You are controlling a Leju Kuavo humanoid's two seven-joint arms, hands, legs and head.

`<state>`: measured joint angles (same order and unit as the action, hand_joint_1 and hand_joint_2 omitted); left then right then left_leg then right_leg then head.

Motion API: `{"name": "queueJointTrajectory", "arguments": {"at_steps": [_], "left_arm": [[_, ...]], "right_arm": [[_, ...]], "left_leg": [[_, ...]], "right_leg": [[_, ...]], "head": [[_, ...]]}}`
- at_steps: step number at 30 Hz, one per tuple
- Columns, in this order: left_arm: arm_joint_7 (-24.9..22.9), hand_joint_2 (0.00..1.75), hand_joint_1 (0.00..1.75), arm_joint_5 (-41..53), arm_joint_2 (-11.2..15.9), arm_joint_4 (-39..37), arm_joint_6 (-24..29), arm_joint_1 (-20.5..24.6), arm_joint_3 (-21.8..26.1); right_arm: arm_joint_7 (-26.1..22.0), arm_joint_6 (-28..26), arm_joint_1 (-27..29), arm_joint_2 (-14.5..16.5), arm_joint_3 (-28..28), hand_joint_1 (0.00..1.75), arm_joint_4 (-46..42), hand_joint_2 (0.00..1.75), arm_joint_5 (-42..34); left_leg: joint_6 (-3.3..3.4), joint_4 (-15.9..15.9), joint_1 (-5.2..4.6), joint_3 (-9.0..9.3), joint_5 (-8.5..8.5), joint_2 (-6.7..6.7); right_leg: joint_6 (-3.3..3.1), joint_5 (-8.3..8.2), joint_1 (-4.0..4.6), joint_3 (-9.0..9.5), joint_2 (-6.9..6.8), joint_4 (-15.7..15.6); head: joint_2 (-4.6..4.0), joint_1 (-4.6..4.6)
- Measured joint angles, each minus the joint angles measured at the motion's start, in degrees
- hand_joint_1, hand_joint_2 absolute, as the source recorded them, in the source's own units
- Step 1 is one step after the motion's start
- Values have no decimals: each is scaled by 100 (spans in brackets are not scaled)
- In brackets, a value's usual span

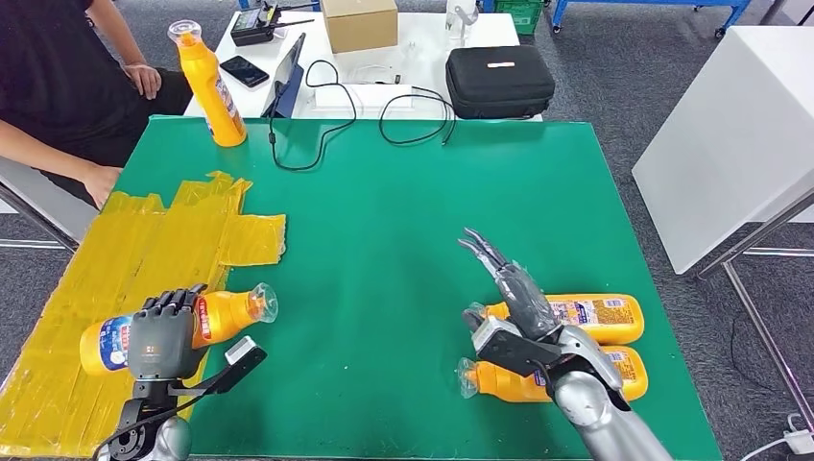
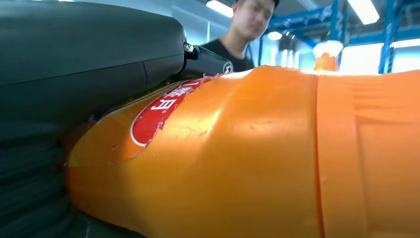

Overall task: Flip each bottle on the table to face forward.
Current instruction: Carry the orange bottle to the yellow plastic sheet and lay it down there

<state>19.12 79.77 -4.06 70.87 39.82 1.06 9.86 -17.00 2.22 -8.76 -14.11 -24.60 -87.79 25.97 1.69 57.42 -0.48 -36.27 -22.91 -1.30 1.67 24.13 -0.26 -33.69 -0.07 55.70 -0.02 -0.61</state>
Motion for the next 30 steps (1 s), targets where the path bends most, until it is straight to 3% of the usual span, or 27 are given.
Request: {"name": "queueJointTrajectory", "arguments": {"at_steps": [1, 5, 6, 10, 15, 18, 22, 25, 30], "left_arm": [[-42, 175, 175, 6, 20, -123, 0, 27, 15], [73, 0, 65, -220, 152, -765, -94, 149, 101], [161, 0, 65, -376, 208, -965, -177, 196, 122], [379, 0, 0, -876, 478, -1613, -446, 438, 160], [300, 0, 0, -925, 676, -2062, -632, 678, 160], [268, 0, 0, -956, 763, -2200, -684, 727, 140], [231, 0, 0, -1037, 852, -2270, -652, 726, 133], [278, 0, 0, -1157, 873, -2269, -615, 717, 151], [920, 0, 0, -2008, 859, -2048, -910, 619, 265]], "right_arm": [[-33, 32, 92, -118, 46, 0, -69, 175, -7], [-80, 189, 744, -814, 320, 0, -596, 175, -116], [-63, 227, 1040, -1103, 457, 0, -841, 175, -211], [2, 410, 2171, -2143, 1269, 0, -1843, 175, -592], [330, 530, 3184, -2962, 2025, 0, -2752, 175, -849], [613, 803, 4167, -3430, 3049, 0, -3461, 175, -1496], [1240, 1889, 5463, -3651, 5193, 0, -4561, 175, -2984], [1827, 2684, 5907, -3669, 6785, 0, -5222, 175, -4132], [2437, 3127, 6158, -3751, 8199, 0, -5732, 175, -4394]], "left_leg": [[2, 0, -1, 0, -2, -1], [13, 3, -5, 1, -9, -19], [16, 2, -10, 3, -11, -34], [37, -8, -31, 53, -58, -47], [47, -18, -37, 150, -103, -5], [48, -22, -42, 186, -103, -12], [40, -25, -45, 206, -112, 5], [30, -30, -45, 215, -119, 17], [27, -32, -41, 224, -121, 33]], "right_leg": [[0, 0, -1, 0, -1, -1], [7, 5, -6, 2, -15, -4], [12, 11, -11, 9, -28, -4], [30, 39, -29, 71, -43, -4], [23, 60, -36, 141, -8, -4], [26, 72, -40, 179, -8, -4], [20, 77, -40, 193, 6, -3], [15, 80, -40, 195, 19, -3], [11, 83, -38, 196, 34, -3]], "head": [[0, 1], [0, 2], [0, 3], [0, 3], [0, 7], [0, 5], [0, 6], [0, 5], [0, 5]]}}
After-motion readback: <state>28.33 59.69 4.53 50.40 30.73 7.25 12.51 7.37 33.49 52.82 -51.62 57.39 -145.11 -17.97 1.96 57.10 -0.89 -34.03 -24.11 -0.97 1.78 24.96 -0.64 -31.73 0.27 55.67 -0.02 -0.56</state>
